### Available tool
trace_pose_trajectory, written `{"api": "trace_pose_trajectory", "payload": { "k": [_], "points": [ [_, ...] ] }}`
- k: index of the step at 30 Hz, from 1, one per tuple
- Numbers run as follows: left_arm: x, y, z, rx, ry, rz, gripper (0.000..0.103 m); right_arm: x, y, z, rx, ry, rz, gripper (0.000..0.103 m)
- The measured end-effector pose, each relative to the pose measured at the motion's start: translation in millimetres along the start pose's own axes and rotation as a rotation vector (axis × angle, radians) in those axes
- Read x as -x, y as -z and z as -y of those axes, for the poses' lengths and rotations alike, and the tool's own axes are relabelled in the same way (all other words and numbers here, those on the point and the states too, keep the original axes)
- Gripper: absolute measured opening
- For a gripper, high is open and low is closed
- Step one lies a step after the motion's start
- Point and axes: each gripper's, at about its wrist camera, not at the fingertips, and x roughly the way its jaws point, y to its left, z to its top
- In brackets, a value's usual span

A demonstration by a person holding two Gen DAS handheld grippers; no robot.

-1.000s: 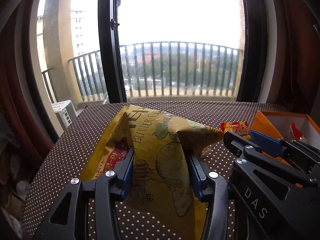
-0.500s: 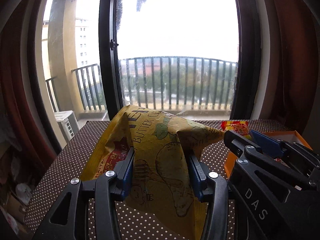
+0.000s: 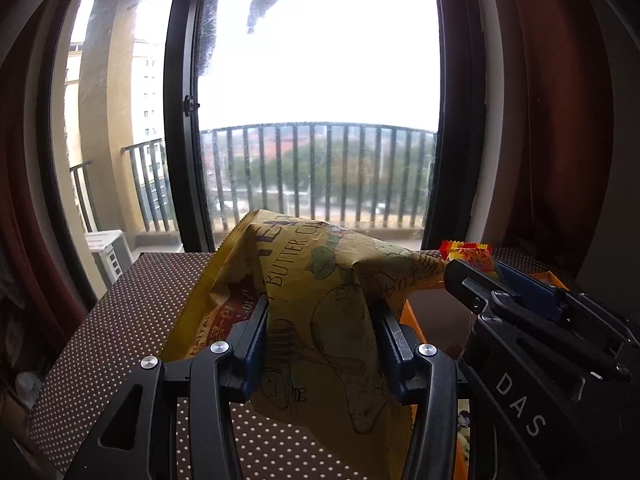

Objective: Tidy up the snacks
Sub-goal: 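Carry both snacks over the orange box and open both tools to drop them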

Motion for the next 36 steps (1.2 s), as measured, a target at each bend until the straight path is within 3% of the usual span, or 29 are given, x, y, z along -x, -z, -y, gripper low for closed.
{"api": "trace_pose_trajectory", "payload": {
  "k": [19, 28, 36],
  "points": [
    [-3.4, 2.7, 98.3, -0.137, 0.199, -0.011, 0.049, 32.7, 6.7, 92.7, -0.084, 0.155, 0.037, 0.037],
    [-26.5, 15.8, 141.9, -0.199, 0.321, -0.110, 0.049, 26.1, 25.0, 131.0, -0.132, 0.240, -0.003, 0.037],
    [-43.3, 30.9, 172.3, -0.231, 0.328, -0.162, 0.049, 11.4, 41.4, 155.9, -0.181, 0.267, -0.064, 0.037]
  ]
}}
